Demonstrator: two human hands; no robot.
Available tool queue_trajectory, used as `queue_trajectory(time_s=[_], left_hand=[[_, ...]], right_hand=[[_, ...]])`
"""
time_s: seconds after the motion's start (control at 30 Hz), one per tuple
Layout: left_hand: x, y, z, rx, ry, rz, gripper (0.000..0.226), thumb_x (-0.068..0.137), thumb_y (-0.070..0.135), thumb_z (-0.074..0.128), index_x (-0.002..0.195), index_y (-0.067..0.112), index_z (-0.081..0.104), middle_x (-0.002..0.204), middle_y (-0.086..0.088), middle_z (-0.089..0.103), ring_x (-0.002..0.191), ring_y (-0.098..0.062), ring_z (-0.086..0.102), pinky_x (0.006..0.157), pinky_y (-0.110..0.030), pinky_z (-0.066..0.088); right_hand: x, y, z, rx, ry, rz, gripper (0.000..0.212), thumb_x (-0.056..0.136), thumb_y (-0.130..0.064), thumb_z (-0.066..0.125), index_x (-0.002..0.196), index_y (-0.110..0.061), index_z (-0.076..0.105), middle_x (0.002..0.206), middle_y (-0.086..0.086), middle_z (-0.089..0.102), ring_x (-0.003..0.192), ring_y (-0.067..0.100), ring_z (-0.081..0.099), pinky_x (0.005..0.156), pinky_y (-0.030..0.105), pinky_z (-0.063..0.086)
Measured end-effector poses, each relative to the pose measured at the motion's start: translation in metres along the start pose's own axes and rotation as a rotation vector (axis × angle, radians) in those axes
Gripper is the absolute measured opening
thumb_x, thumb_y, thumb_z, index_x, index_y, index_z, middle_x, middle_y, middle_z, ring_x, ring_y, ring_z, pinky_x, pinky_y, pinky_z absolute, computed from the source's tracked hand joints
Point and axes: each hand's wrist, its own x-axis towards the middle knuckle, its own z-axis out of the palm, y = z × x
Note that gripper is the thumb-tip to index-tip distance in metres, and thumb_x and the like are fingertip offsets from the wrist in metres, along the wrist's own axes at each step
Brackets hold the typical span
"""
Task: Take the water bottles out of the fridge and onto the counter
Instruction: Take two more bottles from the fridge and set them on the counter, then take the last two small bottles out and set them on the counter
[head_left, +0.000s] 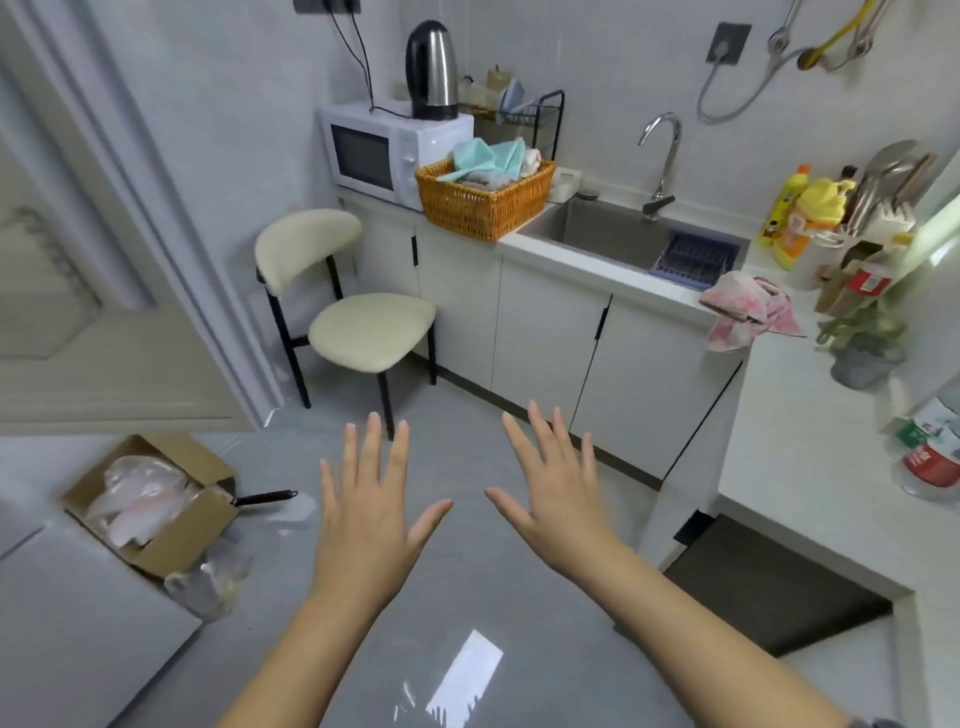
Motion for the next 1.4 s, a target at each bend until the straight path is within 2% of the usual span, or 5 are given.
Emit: queue_trajectory(time_s=[0.37, 0.93, 1.1, 1.3, 1.4], left_hand=[[-0.094, -0.172, -0.067, 0.012, 0.098, -0.249, 0.092, 0.08, 0.076, 0.013, 0.155, 0.026, -0.005, 0.164, -0.004, -0.013, 0.148, -0.022, -0.022, 0.121, -0.049, 0.0], [-0.105, -0.327, -0.092, 0.08, 0.143, -0.557, 0.093, 0.082, 0.078, 0.012, 0.157, 0.024, 0.0, 0.164, -0.006, -0.009, 0.15, -0.024, -0.015, 0.121, -0.053, 0.002], [-0.098, -0.387, -0.104, 0.13, 0.141, -0.663, 0.098, 0.078, 0.081, 0.003, 0.157, 0.023, 0.002, 0.165, -0.007, -0.006, 0.151, -0.027, -0.011, 0.119, -0.051, 0.004], [-0.105, -0.434, -0.115, 0.126, 0.168, -0.788, 0.091, 0.084, 0.073, 0.022, 0.157, 0.02, 0.01, 0.165, -0.008, -0.002, 0.151, -0.027, -0.01, 0.12, -0.054, 0.008], [-0.11, -0.45, -0.122, 0.132, 0.171, -0.811, 0.097, 0.081, 0.082, 0.009, 0.157, 0.021, 0.004, 0.164, -0.007, -0.008, 0.15, -0.025, -0.015, 0.12, -0.052, 0.004]], right_hand=[[0.011, -0.206, 0.032, 0.001, -0.038, -0.281, 0.078, 0.096, -0.065, 0.029, 0.154, -0.038, -0.016, 0.164, -0.003, -0.019, 0.149, 0.023, -0.024, 0.119, 0.049, -0.013], [0.1, -0.37, 0.093, 0.067, -0.157, -0.62, 0.077, 0.098, -0.062, 0.035, 0.157, -0.033, -0.006, 0.166, 0.001, -0.012, 0.152, 0.029, -0.014, 0.121, 0.053, -0.004], [0.149, -0.431, 0.112, 0.053, -0.214, -0.734, 0.077, 0.1, -0.061, 0.031, 0.155, -0.033, -0.015, 0.163, -0.001, -0.024, 0.149, 0.025, -0.025, 0.121, 0.048, -0.01], [0.182, -0.489, 0.128, 0.078, -0.225, -0.854, 0.077, 0.099, -0.06, 0.033, 0.155, -0.034, -0.013, 0.164, 0.001, -0.02, 0.149, 0.024, -0.025, 0.12, 0.049, -0.01], [0.19, -0.513, 0.134, 0.096, -0.219, -0.894, 0.077, 0.099, -0.061, 0.032, 0.154, -0.036, -0.016, 0.163, -0.002, -0.023, 0.147, 0.021, -0.029, 0.12, 0.048, -0.012]])
